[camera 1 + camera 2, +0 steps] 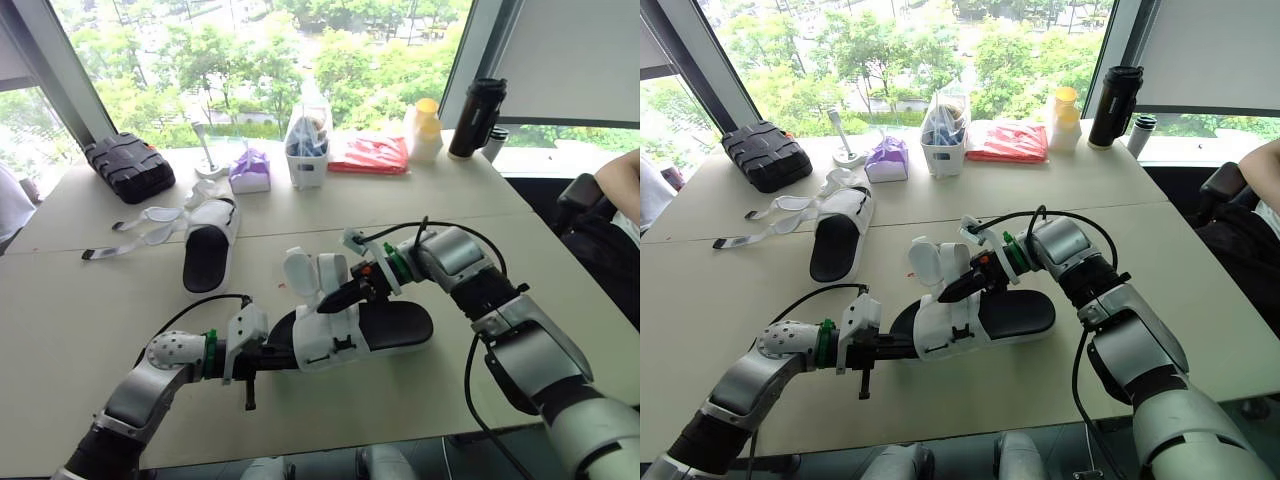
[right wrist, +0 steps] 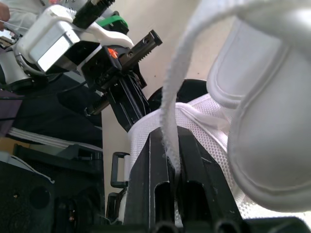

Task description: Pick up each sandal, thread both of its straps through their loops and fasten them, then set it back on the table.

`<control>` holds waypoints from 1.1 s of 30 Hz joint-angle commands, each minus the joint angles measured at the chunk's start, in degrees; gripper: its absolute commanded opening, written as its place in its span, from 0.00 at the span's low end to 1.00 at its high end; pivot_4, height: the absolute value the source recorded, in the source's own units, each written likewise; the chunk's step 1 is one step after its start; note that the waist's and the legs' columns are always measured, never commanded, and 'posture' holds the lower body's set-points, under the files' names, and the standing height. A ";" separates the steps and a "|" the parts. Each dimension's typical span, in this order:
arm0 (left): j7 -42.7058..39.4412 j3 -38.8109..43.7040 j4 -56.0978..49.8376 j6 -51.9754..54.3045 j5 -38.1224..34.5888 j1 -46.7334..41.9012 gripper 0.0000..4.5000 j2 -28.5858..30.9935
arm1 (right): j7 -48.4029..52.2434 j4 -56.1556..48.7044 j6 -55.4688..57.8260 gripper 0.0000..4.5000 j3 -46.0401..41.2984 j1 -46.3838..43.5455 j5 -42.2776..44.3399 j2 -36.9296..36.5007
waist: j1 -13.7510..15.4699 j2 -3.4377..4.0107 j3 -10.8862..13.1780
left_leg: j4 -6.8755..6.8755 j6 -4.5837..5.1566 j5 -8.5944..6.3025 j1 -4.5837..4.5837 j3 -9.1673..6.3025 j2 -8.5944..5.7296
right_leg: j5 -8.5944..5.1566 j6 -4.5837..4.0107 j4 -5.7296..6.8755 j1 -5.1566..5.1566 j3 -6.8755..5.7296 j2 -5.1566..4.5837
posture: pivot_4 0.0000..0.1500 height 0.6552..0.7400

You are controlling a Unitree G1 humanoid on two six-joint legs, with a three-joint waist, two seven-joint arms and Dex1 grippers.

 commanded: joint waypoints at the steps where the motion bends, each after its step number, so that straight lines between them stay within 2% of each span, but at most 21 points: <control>1: 0.12 -2.46 0.27 1.30 1.62 1.22 0.00 -0.01 | -0.72 -2.33 -5.67 0.01 0.25 1.26 -2.74 0.10 | -0.01 -0.01 0.00 | 0.00 0.00 0.00 0.00 0.00 0.00 | 0.00 0.00 0.00 0.00 0.00 0.00 | 1.00 1.00; 9: 0.30 -2.63 -0.21 1.47 1.54 1.72 0.00 -0.12 | 1.07 -4.96 -5.93 0.01 0.08 2.32 -3.45 -0.95 | -0.15 0.00 -0.01 | 0.01 0.00 0.00 0.00 -0.01 0.00 | 0.00 0.00 0.00 0.01 0.00 -0.01 | 1.00 1.00; 20: 0.45 -2.65 -0.22 1.34 1.64 1.87 0.00 -0.20 | -0.53 -17.23 -2.76 0.01 -2.24 5.07 -0.80 -3.08 | -0.36 0.00 -0.01 | 0.01 0.00 0.00 -0.05 -0.04 -0.06 | 0.00 0.00 -0.02 0.01 -0.01 -0.08 | 1.00 1.00; 33: 0.43 -2.73 0.08 1.29 1.76 1.64 0.00 -0.39 | -3.34 -29.50 -2.49 0.01 -1.88 12.28 0.36 -7.17 | -0.44 -0.01 -0.01 | 0.06 0.00 0.00 -0.07 -0.05 -0.08 | 0.00 0.01 -0.02 0.01 -0.02 -0.11 | 1.00 1.00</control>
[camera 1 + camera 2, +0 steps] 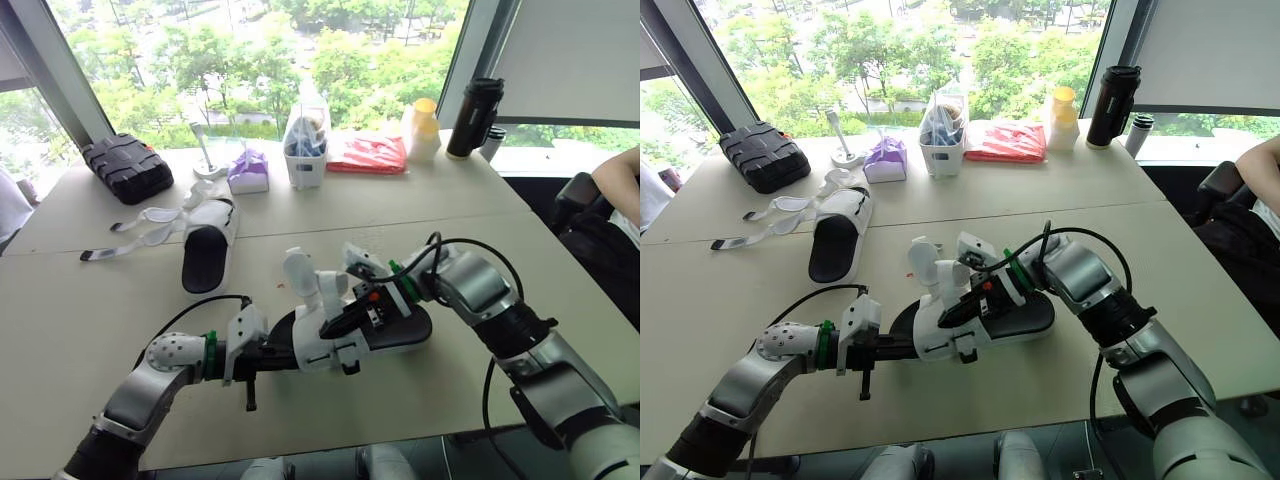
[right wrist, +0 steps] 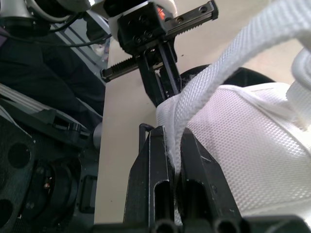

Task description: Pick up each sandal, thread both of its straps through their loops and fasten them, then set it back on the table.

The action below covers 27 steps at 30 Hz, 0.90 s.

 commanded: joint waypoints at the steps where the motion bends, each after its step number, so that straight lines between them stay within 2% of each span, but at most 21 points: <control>1: -0.01 -2.80 0.87 1.25 1.63 1.07 0.00 -0.30 | -0.89 -3.19 0.30 0.07 -0.63 0.90 0.77 -1.10 | 0.00 0.00 0.00 | 0.00 0.00 0.00 0.00 0.00 0.00 | 0.00 0.00 0.00 0.00 0.00 0.00 | 1.00 1.00; 3: -0.05 -2.84 0.90 1.23 1.67 1.06 0.00 -0.31 | -1.45 -4.18 0.34 0.19 -0.75 1.55 0.80 -1.66 | 0.00 -0.01 0.00 | 0.02 0.00 0.00 0.00 0.00 0.00 | 0.00 0.00 0.00 0.00 0.00 0.00 | 1.00 1.00; 10: 0.01 -2.91 0.99 1.18 1.84 1.02 0.00 -0.52 | -0.86 -10.03 4.05 0.96 -3.57 1.85 4.00 -7.38 | 0.05 0.00 0.00 | 0.07 0.00 0.00 0.00 0.00 0.00 | 0.00 0.00 0.01 0.02 -0.01 0.00 | 1.00 1.00; 11: 0.05 -2.96 1.10 1.13 1.97 1.04 0.00 -0.58 | -0.25 -10.98 4.58 0.99 -4.58 2.02 4.77 -9.50 | 0.10 -0.01 0.00 | 0.08 0.00 0.00 -0.02 0.00 0.00 | 0.00 0.00 0.00 0.02 -0.01 0.00 | 1.00 1.00; 17: 0.07 -2.98 1.44 0.80 2.23 1.18 0.00 -0.71 | 1.23 -13.48 8.64 0.99 -9.00 2.96 9.57 -17.24 | 0.28 -0.02 -0.01 | 0.07 0.01 -0.01 -0.05 0.00 -0.01 | -0.02 0.03 -0.06 0.03 -0.03 -0.02 | 1.00 1.00; 20: -0.09 -2.94 2.13 0.43 2.34 0.80 0.00 -0.82 | 0.52 -14.54 16.78 0.99 -13.72 5.19 15.50 -20.35 | 0.60 -0.03 0.00 | 0.08 0.01 -0.01 -0.06 0.00 0.00 | -0.03 0.04 -0.06 0.03 -0.04 -0.01 | 1.00 1.00; 27: -0.27 -2.95 3.39 -0.18 2.60 -0.03 0.00 -1.21 | -7.09 -18.83 23.76 0.99 -17.72 13.44 21.59 -18.27 | 0.99 -0.05 -0.02 | 0.08 0.03 -0.01 -0.05 0.02 0.07 | -0.03 0.04 -0.06 0.03 -0.06 0.06 | 1.00 1.00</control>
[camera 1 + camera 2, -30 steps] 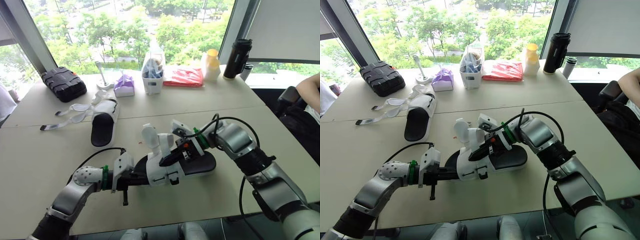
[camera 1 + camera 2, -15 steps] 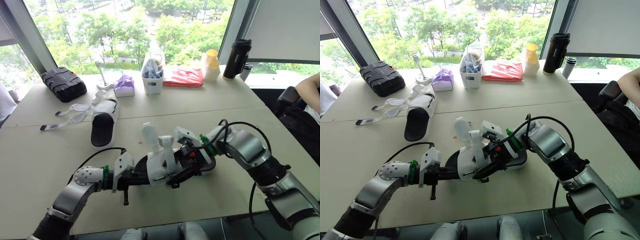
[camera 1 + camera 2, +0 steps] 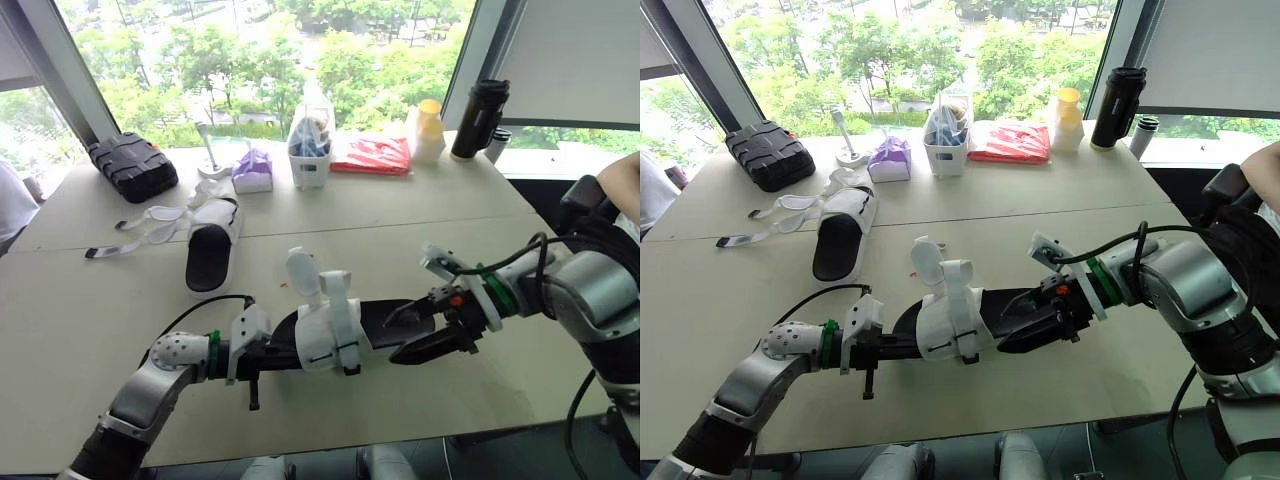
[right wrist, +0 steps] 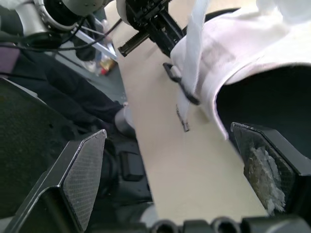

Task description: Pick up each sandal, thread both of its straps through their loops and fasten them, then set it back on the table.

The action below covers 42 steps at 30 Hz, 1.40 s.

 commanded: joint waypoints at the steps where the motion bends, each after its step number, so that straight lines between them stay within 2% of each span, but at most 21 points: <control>1: 0.13 -2.53 1.89 0.62 2.15 0.90 0.00 -0.16 | -4.47 -1.94 4.24 0.99 -3.67 1.83 4.27 2.96 | 0.01 0.00 0.00 | 0.00 0.00 0.00 0.00 0.00 0.00 | 0.00 0.00 0.00 0.00 0.00 0.00 | 1.00 1.00; 9: 0.35 -2.91 2.89 -0.03 2.65 0.41 0.00 -0.51 | -15.80 -2.44 5.67 0.99 -4.05 7.53 5.28 12.00 | 0.17 -0.01 -0.01 | 0.04 0.00 0.00 0.01 0.00 -0.01 | 0.01 -0.01 0.02 0.02 0.01 0.00 | 1.00 1.00; 14: 0.46 -2.92 3.04 -0.01 2.81 0.24 0.00 -0.65 | -21.11 -2.95 7.99 0.99 -5.62 7.50 7.50 17.48 | 0.13 -0.01 -0.01 | 0.16 0.00 0.00 -0.01 -0.02 -0.01 | 0.01 -0.01 0.04 0.06 0.00 0.01 | 1.00 1.00; 21: 0.46 -3.07 3.10 0.04 2.87 -0.03 0.00 -0.75 | -25.21 -2.59 9.49 0.99 -6.48 6.55 9.62 21.24 | 0.06 -0.01 -0.01 | 0.28 0.00 0.00 -0.01 -0.02 0.00 | 0.01 0.00 0.10 0.07 0.00 0.04 | 1.00 1.00; 25: 0.46 -3.10 3.05 0.05 2.83 -0.06 0.00 -0.80 | -26.75 -3.08 9.56 0.59 -5.82 7.05 10.35 22.02 | 0.09 -0.01 -0.02 | 0.28 0.00 0.00 -0.02 -0.02 0.00 | 0.02 0.00 0.10 0.07 0.00 0.04 | 1.00 1.00; 29: 0.46 -3.10 2.97 0.05 2.85 0.05 0.00 -0.76 | -27.40 -2.87 9.87 0.11 -4.78 7.95 10.95 22.01 | 0.11 -0.01 -0.01 | 0.29 0.00 0.00 -0.04 -0.03 0.00 | 0.02 0.00 0.10 0.07 0.00 0.03 | 1.00 1.00; 30: 0.48 -3.11 2.91 0.08 2.83 0.11 0.00 -0.77 | -27.32 -2.86 9.56 0.02 -4.28 8.22 10.77 21.66 | 0.12 -0.01 -0.01 | 0.29 0.00 0.00 -0.04 -0.03 0.00 | 0.02 0.00 0.10 0.07 0.00 0.03 | 1.00 1.00; 33: 0.47 -3.12 2.78 0.13 2.81 0.24 0.00 -0.73 | -26.48 -3.06 9.09 0.01 -2.93 8.61 10.60 20.09 | 0.04 -0.01 -0.01 | 0.29 0.01 0.00 -0.05 -0.04 -0.01 | 0.01 0.00 0.09 0.07 0.00 0.03 | 1.00 1.00; 42: 0.62 -3.35 2.16 0.29 2.87 1.01 0.00 -0.57 | -15.93 -9.21 2.61 0.01 7.91 12.97 9.20 6.63 | 0.01 -0.02 -0.01 | 0.29 0.06 -0.03 -0.07 -0.04 0.00 | -0.14 0.24 0.05 0.07 -0.01 0.02 | 1.00 1.00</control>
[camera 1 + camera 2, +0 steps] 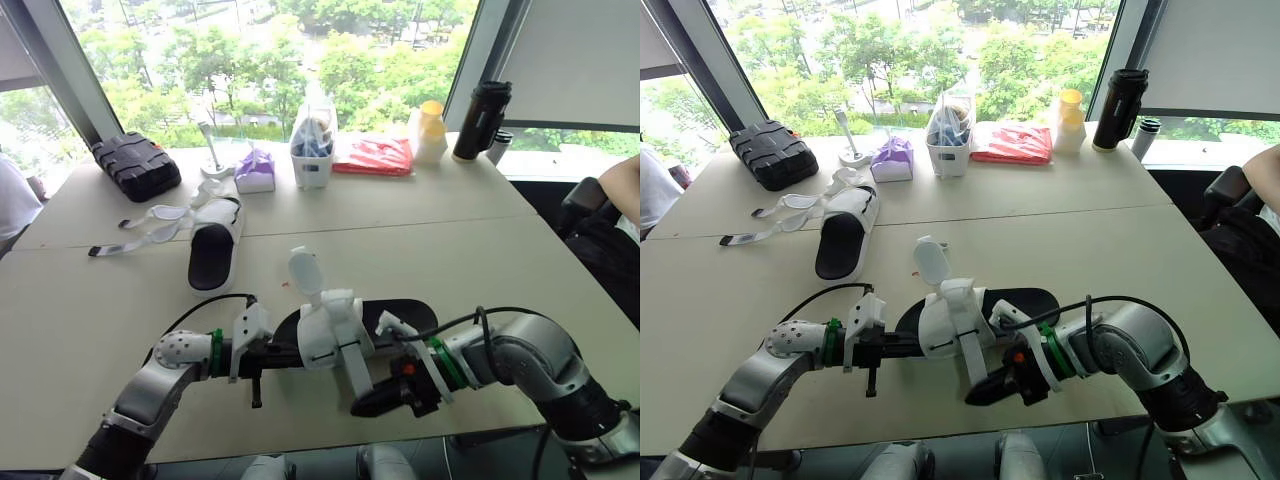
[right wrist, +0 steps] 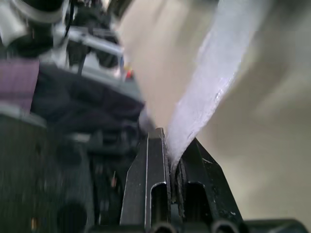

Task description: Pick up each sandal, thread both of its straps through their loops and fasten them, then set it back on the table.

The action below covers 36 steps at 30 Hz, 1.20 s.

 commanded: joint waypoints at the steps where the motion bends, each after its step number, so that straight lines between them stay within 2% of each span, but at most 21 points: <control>1: 0.45 -3.07 0.90 1.26 2.69 1.63 0.00 0.22 | 4.40 -3.46 -3.23 0.01 2.49 0.47 0.38 -2.74 | -0.11 0.01 0.00 | 0.00 0.00 0.00 0.01 0.01 0.00 | 0.00 0.01 0.00 0.00 0.00 0.00 | 1.00 1.00; 9: 0.27 -4.44 -0.49 2.35 3.15 3.54 0.00 1.12 | 7.62 -8.46 -4.92 0.01 5.28 2.96 1.29 -7.52 | 0.02 0.00 -0.01 | 0.02 0.10 -0.06 0.01 0.02 0.05 | -0.05 0.10 -0.02 0.01 -0.01 0.00 | 1.00 1.00; 20: 0.69 -5.76 2.08 1.07 6.00 2.33 0.00 1.15 | 7.65 -13.17 -6.36 0.01 -1.70 2.89 4.74 -11.05 | 0.16 0.00 -0.01 | 0.02 0.21 -0.14 -0.01 0.01 0.06 | -0.08 0.13 -0.09 0.04 -0.02 -0.03 | 1.00 1.00; 24: 0.57 -7.72 4.52 -0.89 9.26 1.28 0.00 1.60 | 7.27 -11.39 -4.63 0.01 -8.23 -5.10 9.42 -10.23 | 0.14 0.05 -0.03 | 0.14 0.21 -0.14 0.01 0.03 0.06 | -0.15 0.05 -0.10 0.11 -0.01 -0.05 | 1.00 1.00; 27: 0.14 -8.08 6.56 -1.79 9.84 0.26 0.00 1.22 | 8.01 -8.20 -4.80 0.01 -8.45 -12.43 9.27 -9.58 | 0.25 0.05 -0.09 | 0.19 0.21 -0.14 0.08 0.00 0.07 | -0.15 0.04 -0.10 0.24 -0.03 -0.07 | 1.00 1.00; 32: 0.27 -7.90 9.72 -2.71 9.93 -0.98 0.00 0.25 | 9.33 -1.48 -8.05 0.01 -4.83 -21.60 4.78 -6.99 | 0.31 0.10 -0.11 | 0.20 0.21 -0.14 0.06 -0.01 0.04 | -0.15 0.04 -0.10 0.25 -0.03 -0.11 | 1.00 1.00; 36: 0.39 -7.77 10.91 -3.32 10.22 -1.89 0.00 0.11 | 11.61 7.30 -15.54 0.01 3.02 -25.61 -4.65 -3.41 | 0.20 0.20 -0.19 | 0.27 0.22 -0.13 0.07 0.03 -0.06 | -0.08 0.14 -0.10 0.27 -0.02 -0.22 | 1.00 1.00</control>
